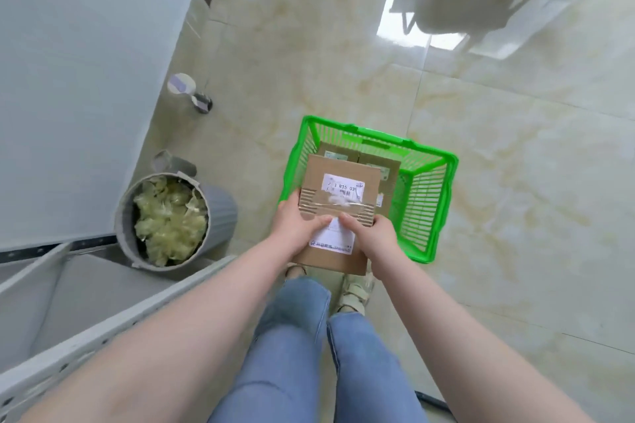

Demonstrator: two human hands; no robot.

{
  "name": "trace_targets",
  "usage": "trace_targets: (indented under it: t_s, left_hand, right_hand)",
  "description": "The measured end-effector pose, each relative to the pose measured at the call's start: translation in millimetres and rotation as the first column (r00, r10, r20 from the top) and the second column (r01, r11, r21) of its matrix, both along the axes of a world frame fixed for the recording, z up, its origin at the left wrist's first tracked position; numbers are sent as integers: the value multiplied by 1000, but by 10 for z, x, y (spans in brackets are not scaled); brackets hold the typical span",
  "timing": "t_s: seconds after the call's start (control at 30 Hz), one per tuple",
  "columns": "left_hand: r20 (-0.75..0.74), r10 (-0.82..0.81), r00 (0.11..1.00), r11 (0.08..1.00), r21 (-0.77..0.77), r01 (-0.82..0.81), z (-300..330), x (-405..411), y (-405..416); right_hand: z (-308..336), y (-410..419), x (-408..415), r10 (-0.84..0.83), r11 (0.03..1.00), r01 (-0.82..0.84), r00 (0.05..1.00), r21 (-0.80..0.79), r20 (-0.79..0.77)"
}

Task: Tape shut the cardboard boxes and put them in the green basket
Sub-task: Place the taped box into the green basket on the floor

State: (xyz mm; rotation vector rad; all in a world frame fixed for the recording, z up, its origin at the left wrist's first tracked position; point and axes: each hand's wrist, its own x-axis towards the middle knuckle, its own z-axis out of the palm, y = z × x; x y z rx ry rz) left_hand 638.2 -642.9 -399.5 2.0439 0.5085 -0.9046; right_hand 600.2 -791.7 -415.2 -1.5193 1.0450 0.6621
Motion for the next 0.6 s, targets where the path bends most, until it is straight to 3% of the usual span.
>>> trace_targets:
  t_s: [0.33,0.6]
  left_hand:
    - [23,32,999,997,72,-34,-2161,838,-36]
    - [36,8,999,999,32,-10,-2900,1140,-140]
  right_hand:
    - [-2184,85,827,-106,992,106,994,-70,2]
    - [-2901,41,1052,-148,980,156,986,-125,69]
